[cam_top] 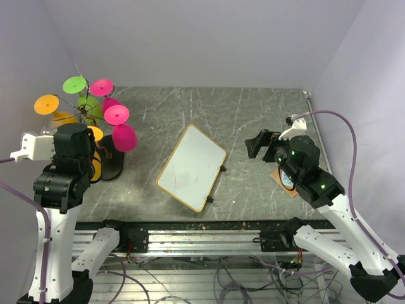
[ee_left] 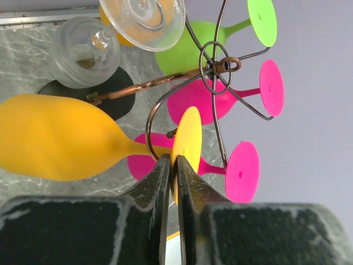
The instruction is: Take the wine glass off the wine glass rack
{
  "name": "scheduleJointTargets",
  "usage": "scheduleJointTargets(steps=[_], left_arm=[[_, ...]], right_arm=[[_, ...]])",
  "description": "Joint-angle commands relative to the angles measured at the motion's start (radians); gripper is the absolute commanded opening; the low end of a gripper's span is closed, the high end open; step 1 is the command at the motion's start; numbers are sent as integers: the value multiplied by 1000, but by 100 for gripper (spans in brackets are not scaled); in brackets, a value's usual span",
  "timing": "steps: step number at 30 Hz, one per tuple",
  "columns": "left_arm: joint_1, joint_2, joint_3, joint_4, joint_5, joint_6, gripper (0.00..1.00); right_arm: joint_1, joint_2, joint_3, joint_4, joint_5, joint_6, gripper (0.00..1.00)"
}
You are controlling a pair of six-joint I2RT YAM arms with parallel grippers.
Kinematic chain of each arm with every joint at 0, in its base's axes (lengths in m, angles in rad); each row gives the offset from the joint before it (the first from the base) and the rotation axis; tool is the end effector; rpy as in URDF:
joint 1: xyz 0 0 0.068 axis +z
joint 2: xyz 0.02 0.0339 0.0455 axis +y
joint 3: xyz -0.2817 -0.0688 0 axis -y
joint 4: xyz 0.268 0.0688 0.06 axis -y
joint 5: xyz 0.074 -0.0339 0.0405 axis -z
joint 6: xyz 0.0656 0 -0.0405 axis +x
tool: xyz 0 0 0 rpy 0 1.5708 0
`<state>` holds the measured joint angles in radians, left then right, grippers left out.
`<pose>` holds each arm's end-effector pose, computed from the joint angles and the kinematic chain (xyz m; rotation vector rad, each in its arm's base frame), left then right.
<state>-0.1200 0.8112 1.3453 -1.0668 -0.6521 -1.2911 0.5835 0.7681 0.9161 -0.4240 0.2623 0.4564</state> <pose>0.1386 0.0234 0.4418 -1.3965 1.4220 -0.2213 0.1811 0.0992 0.3706 0.0669 1.8636 0.4847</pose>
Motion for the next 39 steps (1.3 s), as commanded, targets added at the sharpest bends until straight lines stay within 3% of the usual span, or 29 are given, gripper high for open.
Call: scheduleJointTargets(steps=[1,25,39], left_arm=[[-4,-16,21,-7,-24,-31,8],[-4,-109,-86,154,-86,-214,7],[-4,-109,-41,117,-154,-265,7]], right_arm=[[-5,-6,21,3,20,9,100],[-5,19,23,2,19,14,100],[-5,29,24,4,21,13,100]])
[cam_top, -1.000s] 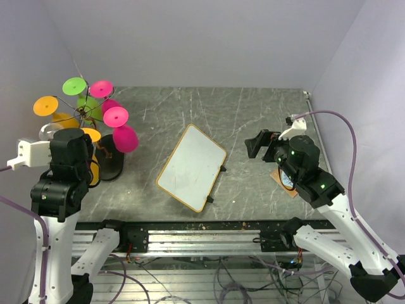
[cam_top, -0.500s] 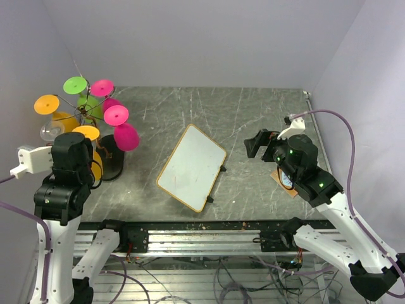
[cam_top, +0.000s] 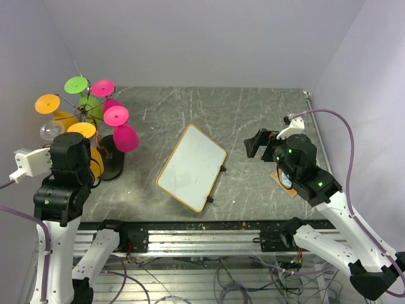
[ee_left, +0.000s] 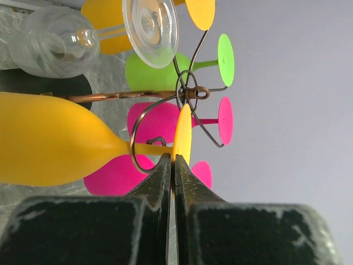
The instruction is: Take the wine glass off the wine glass rack
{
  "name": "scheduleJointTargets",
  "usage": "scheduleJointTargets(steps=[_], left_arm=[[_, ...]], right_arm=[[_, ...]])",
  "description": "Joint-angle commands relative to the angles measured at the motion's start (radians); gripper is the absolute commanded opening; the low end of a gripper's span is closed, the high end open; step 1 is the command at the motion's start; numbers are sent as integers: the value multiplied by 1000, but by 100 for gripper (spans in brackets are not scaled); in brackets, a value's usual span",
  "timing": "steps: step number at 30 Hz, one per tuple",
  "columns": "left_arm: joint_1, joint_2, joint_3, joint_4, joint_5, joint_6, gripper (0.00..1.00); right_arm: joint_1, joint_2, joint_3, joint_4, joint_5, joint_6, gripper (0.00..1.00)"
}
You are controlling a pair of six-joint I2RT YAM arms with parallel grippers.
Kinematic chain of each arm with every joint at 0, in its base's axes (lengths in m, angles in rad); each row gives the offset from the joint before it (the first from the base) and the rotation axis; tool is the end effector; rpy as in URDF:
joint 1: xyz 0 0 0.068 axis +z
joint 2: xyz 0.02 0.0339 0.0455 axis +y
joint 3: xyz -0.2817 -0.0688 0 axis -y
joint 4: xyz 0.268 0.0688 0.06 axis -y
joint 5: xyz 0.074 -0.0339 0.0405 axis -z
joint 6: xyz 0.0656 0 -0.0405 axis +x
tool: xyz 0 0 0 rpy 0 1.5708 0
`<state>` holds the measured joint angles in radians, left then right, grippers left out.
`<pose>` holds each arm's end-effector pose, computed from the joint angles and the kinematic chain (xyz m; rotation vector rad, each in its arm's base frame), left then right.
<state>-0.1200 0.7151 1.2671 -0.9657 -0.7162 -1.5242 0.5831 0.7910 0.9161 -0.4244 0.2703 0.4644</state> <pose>0.1214 0.0287 0.4402 -1.5363 1.1177 -0.4129 0.1862 0.1018 0.3663 0.0767 1.8842 0.4716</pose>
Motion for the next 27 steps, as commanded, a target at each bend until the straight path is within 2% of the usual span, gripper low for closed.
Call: scheduleJointTargets(steps=[1,9,16,27], left_arm=[[-4,-13,38,16,-97,-36,7],[-4,28,67,-7,-95,-85,7],[-4,6,34,26,-117,-110,7],[-5,49,43,-56,-177,-248,7]], right_arm=[[-5,5,23,7,12,6,100],[-5,11,30,-1,11,10,100],[-5,18,28,5,8,11,100],[-5,20,35,-1,14,11,100]])
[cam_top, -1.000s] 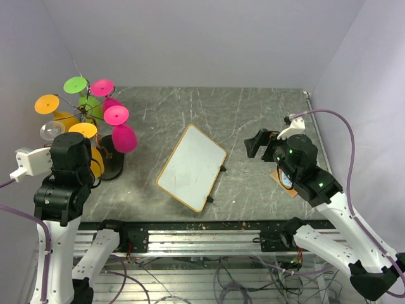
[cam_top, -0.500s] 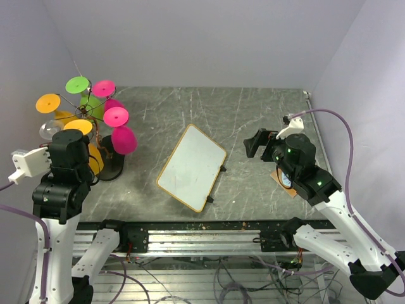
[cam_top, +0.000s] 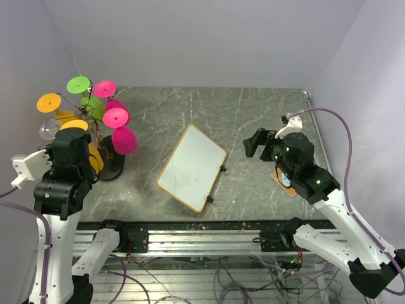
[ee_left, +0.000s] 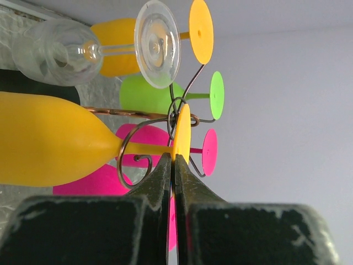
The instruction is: Take the wine glass off the wine glass rack
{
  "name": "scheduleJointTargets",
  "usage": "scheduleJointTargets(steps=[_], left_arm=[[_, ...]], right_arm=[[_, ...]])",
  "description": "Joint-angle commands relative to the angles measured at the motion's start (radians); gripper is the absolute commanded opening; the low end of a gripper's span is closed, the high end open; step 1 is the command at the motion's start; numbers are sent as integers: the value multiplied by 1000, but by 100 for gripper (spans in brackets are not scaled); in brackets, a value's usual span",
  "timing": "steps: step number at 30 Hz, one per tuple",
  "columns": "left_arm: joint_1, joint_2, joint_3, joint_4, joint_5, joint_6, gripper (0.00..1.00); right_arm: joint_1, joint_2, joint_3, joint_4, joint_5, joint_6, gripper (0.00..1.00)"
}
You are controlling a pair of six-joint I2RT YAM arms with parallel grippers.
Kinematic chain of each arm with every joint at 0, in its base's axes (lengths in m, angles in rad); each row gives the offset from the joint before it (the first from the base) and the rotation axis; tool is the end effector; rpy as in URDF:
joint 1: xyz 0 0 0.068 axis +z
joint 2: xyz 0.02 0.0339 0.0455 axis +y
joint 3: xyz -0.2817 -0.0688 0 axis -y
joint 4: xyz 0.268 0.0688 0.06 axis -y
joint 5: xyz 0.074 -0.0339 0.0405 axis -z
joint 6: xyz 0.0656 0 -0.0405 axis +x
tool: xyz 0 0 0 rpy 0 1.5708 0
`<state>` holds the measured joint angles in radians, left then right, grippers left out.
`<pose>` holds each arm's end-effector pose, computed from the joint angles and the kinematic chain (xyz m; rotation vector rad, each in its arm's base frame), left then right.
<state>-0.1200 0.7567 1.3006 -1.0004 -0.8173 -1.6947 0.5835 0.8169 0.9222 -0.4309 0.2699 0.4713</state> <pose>0.1250 0.0331 0.4445 -1.6471 0.9429 -0.4107 0.1911 0.1052 0.3628 0.0784 1.9093 0.4640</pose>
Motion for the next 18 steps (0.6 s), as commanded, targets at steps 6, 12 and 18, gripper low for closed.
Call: scheduleJointTargets(steps=[6,12,18], left_arm=[[-4,38,-6,14,-62,-78,7],[-3,78,-4,46,-3,-63,7],[-4,92,-12,77,82,-71,7]], right_arm=[[-5,-2,30,3,18,3,100],[-5,-5,26,4,23,4,100],[-5,-3,31,-4,20,5,100]])
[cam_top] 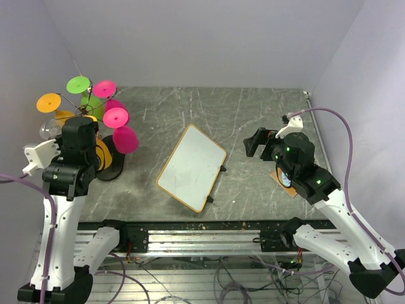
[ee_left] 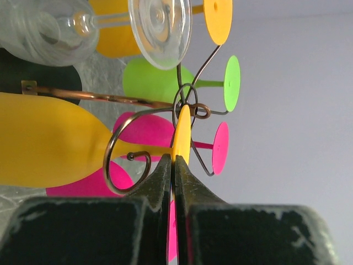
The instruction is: Take the wine glass off the wine glass rack
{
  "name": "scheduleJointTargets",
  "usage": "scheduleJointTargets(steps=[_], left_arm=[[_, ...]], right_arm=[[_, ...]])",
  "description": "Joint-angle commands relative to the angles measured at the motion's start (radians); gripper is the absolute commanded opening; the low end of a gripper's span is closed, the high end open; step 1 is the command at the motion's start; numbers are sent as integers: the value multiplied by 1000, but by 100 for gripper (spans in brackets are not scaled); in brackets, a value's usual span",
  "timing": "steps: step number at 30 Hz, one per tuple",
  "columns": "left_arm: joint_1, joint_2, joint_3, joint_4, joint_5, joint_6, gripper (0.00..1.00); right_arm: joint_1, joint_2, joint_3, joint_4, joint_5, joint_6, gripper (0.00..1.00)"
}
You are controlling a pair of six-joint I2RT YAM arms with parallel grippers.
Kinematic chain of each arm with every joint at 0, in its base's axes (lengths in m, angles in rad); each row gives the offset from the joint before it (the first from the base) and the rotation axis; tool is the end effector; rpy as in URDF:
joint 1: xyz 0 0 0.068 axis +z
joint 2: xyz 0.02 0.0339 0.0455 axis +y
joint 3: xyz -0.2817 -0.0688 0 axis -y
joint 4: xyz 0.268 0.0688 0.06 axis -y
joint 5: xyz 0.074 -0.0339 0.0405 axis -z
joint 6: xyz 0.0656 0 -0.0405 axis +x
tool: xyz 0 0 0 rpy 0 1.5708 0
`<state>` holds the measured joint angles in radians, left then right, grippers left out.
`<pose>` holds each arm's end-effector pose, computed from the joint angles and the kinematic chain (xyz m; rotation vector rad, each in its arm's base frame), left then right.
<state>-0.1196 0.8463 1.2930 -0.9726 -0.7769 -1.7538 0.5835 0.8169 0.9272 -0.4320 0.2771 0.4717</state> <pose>0.1579 0.0273 0.4337 -1.6990 0.9779 -0.4225 0.1910 0.1046 0.3647 0.0844 1.9041 0.4597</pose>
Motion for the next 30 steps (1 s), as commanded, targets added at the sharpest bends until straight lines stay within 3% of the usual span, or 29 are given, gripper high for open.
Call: scheduleJointTargets(steps=[1,7,21,30], left_arm=[[-5,-2,-5,51,50,-10,7],[-3,-37,-36,105,180,-7,7],[-5,-195,-12,-21,388,-28,7],[-5,-384,-132,187,651,73,7]], right_arm=[[-5,-4,27,-3,14,3,100],[-5,-6,26,0,3,9,100],[-5,-3,35,12,-64,32,100],[-5,59,34,121,-343,69,100]])
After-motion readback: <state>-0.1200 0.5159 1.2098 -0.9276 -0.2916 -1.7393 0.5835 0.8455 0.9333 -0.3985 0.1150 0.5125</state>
